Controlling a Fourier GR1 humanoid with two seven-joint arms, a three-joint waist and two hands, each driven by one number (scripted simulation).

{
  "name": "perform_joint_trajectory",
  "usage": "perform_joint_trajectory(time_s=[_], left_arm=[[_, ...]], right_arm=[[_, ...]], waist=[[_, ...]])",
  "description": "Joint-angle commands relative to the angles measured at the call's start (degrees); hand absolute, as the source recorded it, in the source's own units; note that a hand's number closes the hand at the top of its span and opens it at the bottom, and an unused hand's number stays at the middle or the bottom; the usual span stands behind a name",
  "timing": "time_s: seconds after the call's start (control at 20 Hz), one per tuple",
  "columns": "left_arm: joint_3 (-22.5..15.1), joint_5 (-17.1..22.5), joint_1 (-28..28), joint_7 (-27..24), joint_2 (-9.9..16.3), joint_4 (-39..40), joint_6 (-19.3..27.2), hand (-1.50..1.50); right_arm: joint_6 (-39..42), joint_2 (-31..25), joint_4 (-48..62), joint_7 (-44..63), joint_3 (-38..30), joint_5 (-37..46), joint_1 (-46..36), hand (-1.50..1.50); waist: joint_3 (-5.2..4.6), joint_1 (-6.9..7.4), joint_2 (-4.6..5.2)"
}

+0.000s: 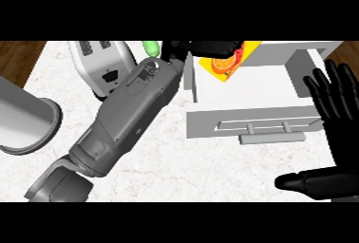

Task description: Pick up the cup, place it into the drawer and close the drawer

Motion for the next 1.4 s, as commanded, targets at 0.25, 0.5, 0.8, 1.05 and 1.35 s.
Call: perform_joint_trajectory(time_s=[0.25,0.5,0.8,1.05,1.35], left_arm=[[-10.08,6.00,-3.51,-1.86,0.00,8.13,2.22,1.50],[-13.64,6.12,-4.59,-2.22,0.00,11.91,2.29,1.50],[-19.41,6.06,-7.53,2.62,0.00,12.60,6.42,-1.50],[-20.35,11.15,-4.48,0.79,0.00,7.53,7.67,-1.50],[-17.86,16.32,-3.07,-7.61,0.00,5.77,3.97,-1.50]], right_arm=[[1.23,0.53,1.95,-2.60,1.19,0.38,-0.30,-1.50],[0.19,1.11,1.88,-0.20,3.01,0.99,-3.37,-1.50],[0.46,2.29,0.52,-2.09,3.74,0.91,-1.08,-1.50],[2.22,0.31,-1.79,0.23,1.08,-4.04,-1.31,-1.50],[3.16,1.13,1.94,-0.66,0.94,-6.55,-2.92,-1.50]], waist=[[0.05,-1.89,0.44],[0.05,-2.96,0.91],[0.09,-3.63,0.79],[0.06,-3.94,0.64],[0.03,-2.49,0.78]])
